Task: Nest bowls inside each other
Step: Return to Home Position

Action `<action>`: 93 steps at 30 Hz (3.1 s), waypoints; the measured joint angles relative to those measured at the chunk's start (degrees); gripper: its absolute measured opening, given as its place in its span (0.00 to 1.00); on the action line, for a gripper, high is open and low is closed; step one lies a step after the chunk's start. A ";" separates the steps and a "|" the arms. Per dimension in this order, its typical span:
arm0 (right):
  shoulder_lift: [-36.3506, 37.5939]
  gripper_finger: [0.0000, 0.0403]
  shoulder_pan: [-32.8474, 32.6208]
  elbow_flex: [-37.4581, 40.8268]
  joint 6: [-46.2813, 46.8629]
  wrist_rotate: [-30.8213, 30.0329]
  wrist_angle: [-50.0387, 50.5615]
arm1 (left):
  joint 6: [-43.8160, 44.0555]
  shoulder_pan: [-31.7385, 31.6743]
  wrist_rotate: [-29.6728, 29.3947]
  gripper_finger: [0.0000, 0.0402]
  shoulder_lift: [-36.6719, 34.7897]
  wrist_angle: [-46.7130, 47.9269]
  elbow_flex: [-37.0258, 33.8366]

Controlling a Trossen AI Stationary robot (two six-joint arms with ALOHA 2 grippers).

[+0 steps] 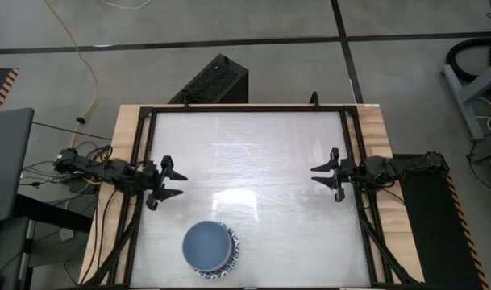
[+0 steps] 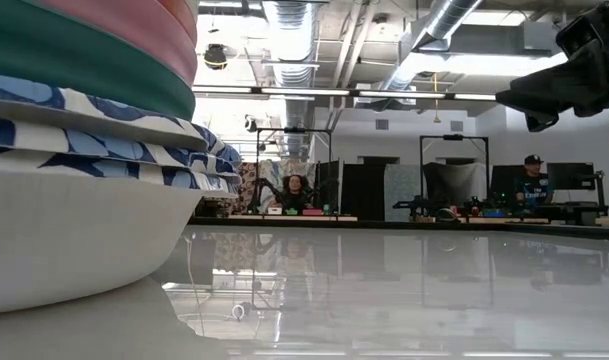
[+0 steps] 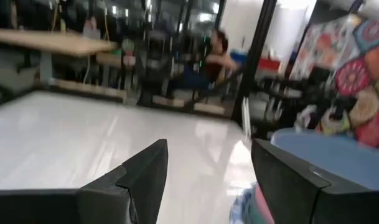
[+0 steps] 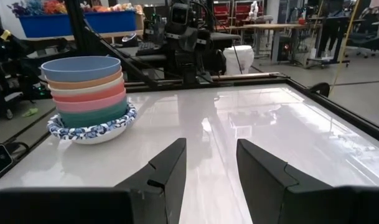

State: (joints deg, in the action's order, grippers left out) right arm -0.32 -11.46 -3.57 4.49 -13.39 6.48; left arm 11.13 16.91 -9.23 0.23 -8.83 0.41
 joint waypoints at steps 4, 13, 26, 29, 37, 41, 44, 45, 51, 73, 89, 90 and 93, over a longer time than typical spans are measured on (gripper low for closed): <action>0.02 0.40 0.00 0.00 0.00 0.00 0.13 | -0.94 0.00 -0.77 0.55 -0.02 -4.73 -0.01; 0.02 0.40 0.00 0.00 0.02 0.02 0.33 | -0.54 0.00 -2.58 0.55 0.02 1.72 -0.01; 0.02 0.40 0.00 0.04 0.02 0.01 0.37 | -0.41 0.00 -1.95 0.55 0.63 7.26 0.56; 0.02 0.40 0.00 0.04 0.02 0.02 0.38 | -0.41 0.00 -1.95 0.55 0.63 7.40 0.61; 0.02 0.40 0.00 0.07 0.02 0.02 0.38 | -0.41 0.00 -2.00 0.55 0.63 7.57 0.67; 0.02 0.40 0.00 0.07 0.02 0.02 0.38 | -0.41 0.00 -2.04 0.55 0.63 7.66 0.72; 0.02 0.40 0.00 0.07 0.02 0.02 0.39 | -0.41 0.00 -2.06 0.55 0.63 7.67 0.73; 0.01 0.40 0.00 0.07 0.02 0.02 0.40 | -0.41 0.00 -2.06 0.55 0.63 7.68 0.74; 0.02 0.40 0.00 0.09 0.02 0.02 0.40 | -0.41 0.00 -2.10 0.55 0.63 7.72 0.76; 0.02 0.40 0.00 0.11 0.02 0.02 0.40 | -0.42 -0.01 -2.13 0.55 0.63 7.72 0.78; 0.02 0.40 -0.02 0.11 0.02 0.02 0.42 | -0.41 -0.02 -2.13 0.55 0.63 7.72 0.80; 0.02 0.40 0.00 0.11 0.02 0.02 0.42 | -0.44 -0.02 -2.13 0.55 0.63 7.72 0.80; 0.00 0.40 0.00 0.11 0.02 0.02 0.42 | -0.41 0.00 -2.13 0.55 0.63 7.72 0.80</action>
State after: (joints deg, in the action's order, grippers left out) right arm -0.31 -11.46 -3.46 4.51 -13.37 6.90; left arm 10.72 16.91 -11.35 0.86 -1.10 1.21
